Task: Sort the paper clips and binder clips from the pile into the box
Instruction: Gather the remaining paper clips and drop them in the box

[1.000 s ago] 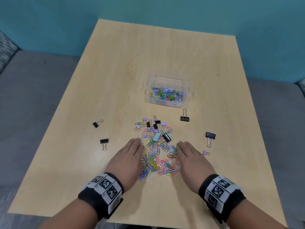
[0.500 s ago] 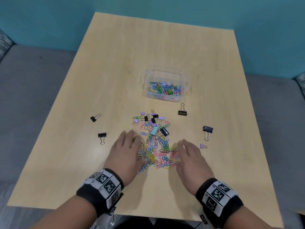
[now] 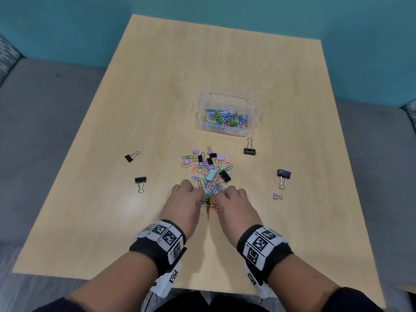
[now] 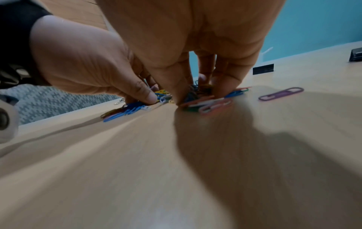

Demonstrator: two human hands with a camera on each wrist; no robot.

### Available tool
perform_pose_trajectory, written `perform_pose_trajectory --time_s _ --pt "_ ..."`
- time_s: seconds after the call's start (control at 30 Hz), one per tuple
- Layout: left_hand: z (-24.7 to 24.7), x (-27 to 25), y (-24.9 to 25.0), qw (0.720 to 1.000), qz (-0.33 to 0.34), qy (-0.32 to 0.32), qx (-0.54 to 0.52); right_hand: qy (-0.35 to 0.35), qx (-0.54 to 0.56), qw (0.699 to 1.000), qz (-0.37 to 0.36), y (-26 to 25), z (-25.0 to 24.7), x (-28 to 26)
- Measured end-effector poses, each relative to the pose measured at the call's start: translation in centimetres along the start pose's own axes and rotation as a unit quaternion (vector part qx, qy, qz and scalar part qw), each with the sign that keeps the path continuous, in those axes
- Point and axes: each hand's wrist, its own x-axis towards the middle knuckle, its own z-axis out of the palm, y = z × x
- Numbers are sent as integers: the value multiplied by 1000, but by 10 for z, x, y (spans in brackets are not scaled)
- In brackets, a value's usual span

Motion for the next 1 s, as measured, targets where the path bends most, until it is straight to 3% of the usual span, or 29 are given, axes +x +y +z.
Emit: perform_pose_trajectory --time_s 0.2,0.33,0.5,0.63,0.73,0.87,1.0 --pt "-10 12 -4 995 -47 -21 -89 -47 29 998 24 11 -14 6" --pt "-19 13 -7 976 -109 -46 -183 -43 140 985 86 19 -20 9" --pt "-30 13 -17 876 -211 -86 -424 -81 318 931 158 34 -29 10" --pt "-44 16 -20 813 -248 -111 -515 -107 441 867 207 43 -42 10" --pt "-54 24 -21 780 -256 -124 -558 -123 478 844 210 49 -55 15" --pt "-75 52 -18 765 -240 -121 -586 -107 513 828 198 57 -75 35" --pt "-96 103 -10 785 -211 -84 -576 -38 514 839 174 63 -102 80"
